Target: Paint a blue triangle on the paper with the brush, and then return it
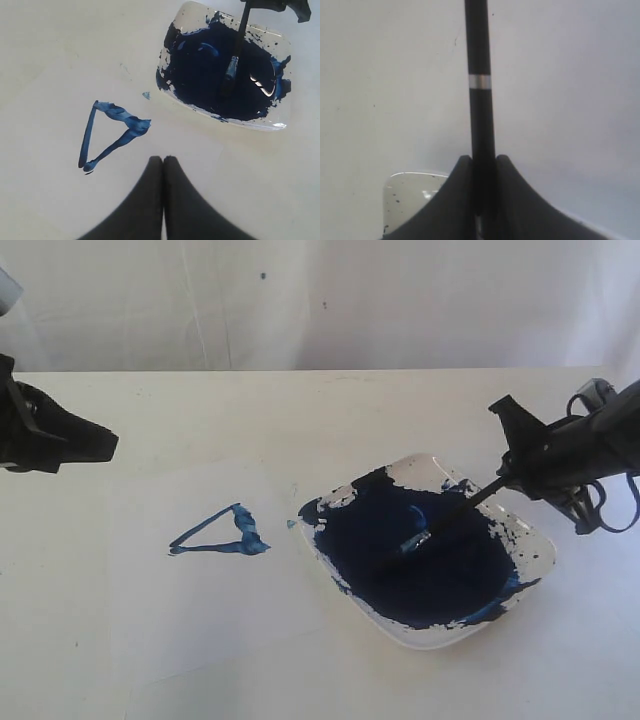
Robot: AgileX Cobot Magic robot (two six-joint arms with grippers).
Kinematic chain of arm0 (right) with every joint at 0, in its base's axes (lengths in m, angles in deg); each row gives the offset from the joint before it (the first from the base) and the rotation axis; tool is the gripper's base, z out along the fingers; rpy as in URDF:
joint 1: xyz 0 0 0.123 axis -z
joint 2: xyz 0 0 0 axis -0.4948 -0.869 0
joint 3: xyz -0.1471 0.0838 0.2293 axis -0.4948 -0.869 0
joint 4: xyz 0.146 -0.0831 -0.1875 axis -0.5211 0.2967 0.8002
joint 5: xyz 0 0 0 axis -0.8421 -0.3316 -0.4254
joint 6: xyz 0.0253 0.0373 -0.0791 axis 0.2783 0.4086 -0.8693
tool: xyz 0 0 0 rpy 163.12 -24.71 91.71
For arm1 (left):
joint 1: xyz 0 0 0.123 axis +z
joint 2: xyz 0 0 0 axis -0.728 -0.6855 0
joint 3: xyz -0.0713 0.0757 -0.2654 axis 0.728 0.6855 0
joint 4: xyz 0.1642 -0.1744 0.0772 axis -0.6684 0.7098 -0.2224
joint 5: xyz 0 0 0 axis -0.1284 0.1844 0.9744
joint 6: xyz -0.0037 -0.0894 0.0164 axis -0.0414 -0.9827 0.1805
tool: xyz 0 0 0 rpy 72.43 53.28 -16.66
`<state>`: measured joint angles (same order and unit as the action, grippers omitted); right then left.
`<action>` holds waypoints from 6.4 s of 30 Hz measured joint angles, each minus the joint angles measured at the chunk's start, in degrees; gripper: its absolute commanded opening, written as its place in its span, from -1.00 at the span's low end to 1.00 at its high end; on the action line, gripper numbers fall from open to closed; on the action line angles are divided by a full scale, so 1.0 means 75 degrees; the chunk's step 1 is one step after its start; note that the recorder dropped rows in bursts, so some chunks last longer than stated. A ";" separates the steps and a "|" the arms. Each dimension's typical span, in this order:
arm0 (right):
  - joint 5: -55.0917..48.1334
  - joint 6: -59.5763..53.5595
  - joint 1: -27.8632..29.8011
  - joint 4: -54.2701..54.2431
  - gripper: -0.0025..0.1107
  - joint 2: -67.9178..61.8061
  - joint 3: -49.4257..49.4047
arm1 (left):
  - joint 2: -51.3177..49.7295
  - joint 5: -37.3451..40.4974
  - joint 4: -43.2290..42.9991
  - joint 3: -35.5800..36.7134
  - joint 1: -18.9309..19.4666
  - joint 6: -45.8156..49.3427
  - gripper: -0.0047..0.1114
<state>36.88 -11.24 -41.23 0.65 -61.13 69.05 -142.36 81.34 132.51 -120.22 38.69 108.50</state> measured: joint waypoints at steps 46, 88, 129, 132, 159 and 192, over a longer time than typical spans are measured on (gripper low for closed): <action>-0.0060 -0.2412 -0.0215 0.3938 -0.96 0.7654 -0.3378 | 0.0000 -0.0043 0.0030 0.0012 0.0000 0.0022 -0.92; -0.2792 -0.4039 -0.0215 0.3917 -0.96 1.2829 -0.4001 | 0.3028 -0.0048 0.0030 0.0012 0.0000 0.0038 -0.92; -0.3090 -0.4039 0.0712 0.3848 -0.96 1.4158 -0.4885 | 0.3509 0.0009 0.0048 0.0012 0.0000 0.0038 -0.92; -0.3103 -0.4039 0.1061 0.3848 -0.96 1.4217 -0.5160 | 0.3509 0.0009 0.0048 0.0012 0.0000 0.0038 -0.92; -0.1503 -0.3995 0.1233 0.5441 -0.96 1.4217 -0.7524 | 0.3509 0.0009 0.0053 0.0012 0.0000 0.0038 -0.92; -0.1517 -0.3065 -0.0641 0.5566 -0.96 1.4217 -0.7524 | 0.3509 0.0009 0.0053 0.0012 0.0000 0.0038 -0.92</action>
<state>25.51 -34.22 -46.04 42.40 45.50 12.62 -116.04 81.41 132.91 -120.14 38.69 108.78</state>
